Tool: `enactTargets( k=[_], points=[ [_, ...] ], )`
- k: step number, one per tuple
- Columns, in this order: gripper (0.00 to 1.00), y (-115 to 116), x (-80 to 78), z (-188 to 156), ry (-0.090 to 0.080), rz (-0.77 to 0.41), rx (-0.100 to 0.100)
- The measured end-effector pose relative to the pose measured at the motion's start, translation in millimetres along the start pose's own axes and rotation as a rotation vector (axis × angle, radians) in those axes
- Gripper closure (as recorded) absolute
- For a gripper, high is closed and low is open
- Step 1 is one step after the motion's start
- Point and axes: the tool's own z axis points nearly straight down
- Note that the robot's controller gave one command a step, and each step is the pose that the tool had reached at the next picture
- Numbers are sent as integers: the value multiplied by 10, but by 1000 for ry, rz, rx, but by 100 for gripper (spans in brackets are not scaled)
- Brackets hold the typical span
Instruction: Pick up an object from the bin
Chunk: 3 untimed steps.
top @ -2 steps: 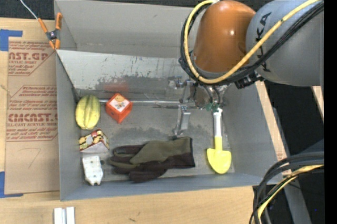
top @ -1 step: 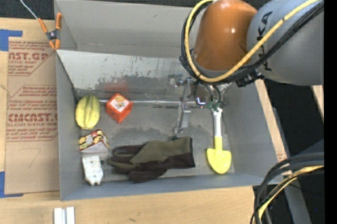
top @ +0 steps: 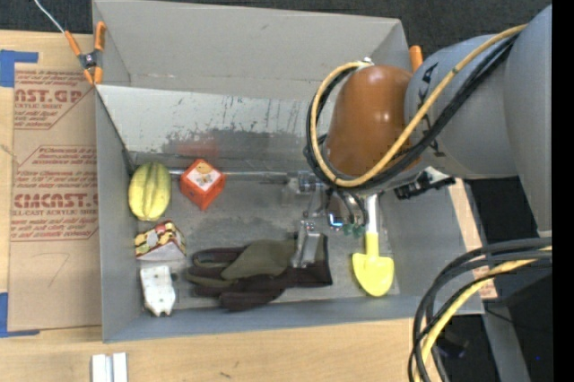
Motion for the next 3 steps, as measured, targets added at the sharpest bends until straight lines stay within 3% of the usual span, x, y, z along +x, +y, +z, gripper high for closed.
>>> enactTargets(
  k=[1, 2, 3],
  points=[
    [100, -369, 223, -60, -2, 195, 0],
    [100, -368, 223, -60, -2, 194, 0],
    [100, 31, 489, 553, -3, 229, 0]
  ],
)
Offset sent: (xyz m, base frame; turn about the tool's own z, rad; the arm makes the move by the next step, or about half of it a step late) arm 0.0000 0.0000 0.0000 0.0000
